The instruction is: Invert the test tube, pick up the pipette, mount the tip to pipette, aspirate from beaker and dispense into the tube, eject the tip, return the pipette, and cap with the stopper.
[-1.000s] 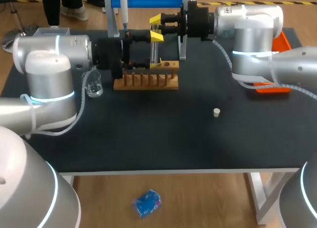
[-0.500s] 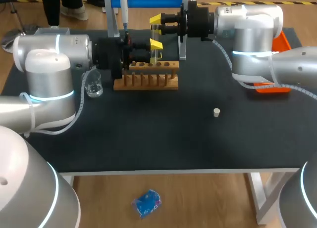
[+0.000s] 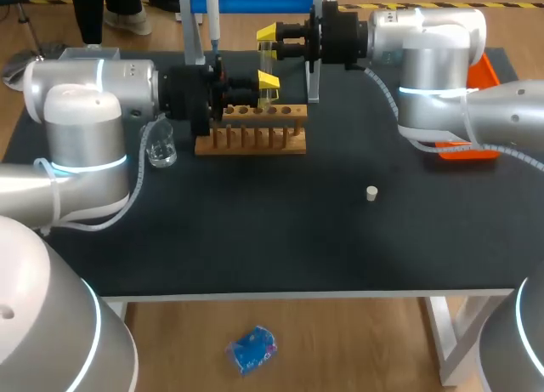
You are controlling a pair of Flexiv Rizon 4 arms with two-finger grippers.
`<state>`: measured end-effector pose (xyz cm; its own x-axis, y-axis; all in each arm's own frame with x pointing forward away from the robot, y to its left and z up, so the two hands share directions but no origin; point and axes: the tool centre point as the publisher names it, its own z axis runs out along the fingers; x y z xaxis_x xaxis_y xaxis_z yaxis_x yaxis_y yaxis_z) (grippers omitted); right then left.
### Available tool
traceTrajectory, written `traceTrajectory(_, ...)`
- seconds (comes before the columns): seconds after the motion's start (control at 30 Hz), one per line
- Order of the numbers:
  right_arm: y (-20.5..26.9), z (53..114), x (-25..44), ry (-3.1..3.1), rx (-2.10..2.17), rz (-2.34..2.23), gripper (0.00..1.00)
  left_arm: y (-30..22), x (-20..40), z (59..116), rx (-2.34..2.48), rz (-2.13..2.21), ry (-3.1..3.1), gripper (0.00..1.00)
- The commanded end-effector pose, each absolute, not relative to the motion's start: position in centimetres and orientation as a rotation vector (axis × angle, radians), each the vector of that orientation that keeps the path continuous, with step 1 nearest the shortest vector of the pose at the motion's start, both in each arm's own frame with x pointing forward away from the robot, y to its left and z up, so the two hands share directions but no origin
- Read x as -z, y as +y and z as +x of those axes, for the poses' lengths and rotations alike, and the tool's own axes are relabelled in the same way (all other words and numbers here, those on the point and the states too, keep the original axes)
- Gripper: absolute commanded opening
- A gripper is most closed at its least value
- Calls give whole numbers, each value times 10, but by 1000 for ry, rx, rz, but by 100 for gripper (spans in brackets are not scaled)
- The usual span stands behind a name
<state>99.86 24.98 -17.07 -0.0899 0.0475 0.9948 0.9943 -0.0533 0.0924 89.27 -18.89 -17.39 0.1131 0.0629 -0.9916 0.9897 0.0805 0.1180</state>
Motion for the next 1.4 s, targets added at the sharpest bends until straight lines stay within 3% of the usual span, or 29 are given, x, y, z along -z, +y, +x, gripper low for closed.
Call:
traceTrajectory(0.03, 249, 1000, 172, -1286, 1295, -1240, 0, -189, 172, 893, 1036, 1246, 1201, 0)
traceTrajectory(0.1, 249, 1000, 172, -1286, 1295, -1240, 0, -189, 172, 893, 1036, 1246, 1201, 0)
traceTrajectory(0.13, 249, 1000, 172, -1286, 1295, -1240, 68, -189, 172, 893, 1036, 1246, 1201, 0)
traceTrajectory(0.17, 249, 1000, 172, -1286, 1295, -1240, 100, -189, 172, 893, 1036, 1246, 1201, 0)
traceTrajectory(0.67, 249, 1000, 172, -1286, 1295, -1240, 100, -189, 172, 893, 1036, 1246, 1201, 0)
traceTrajectory(1.07, 181, 998, 167, -1633, 1615, -1084, 100, -189, 172, 893, 1036, 1246, 1201, 0)
traceTrajectory(1.4, 181, 998, 167, -1633, 1615, -1084, 100, -189, 172, 893, 1036, 1246, 1201, 0)
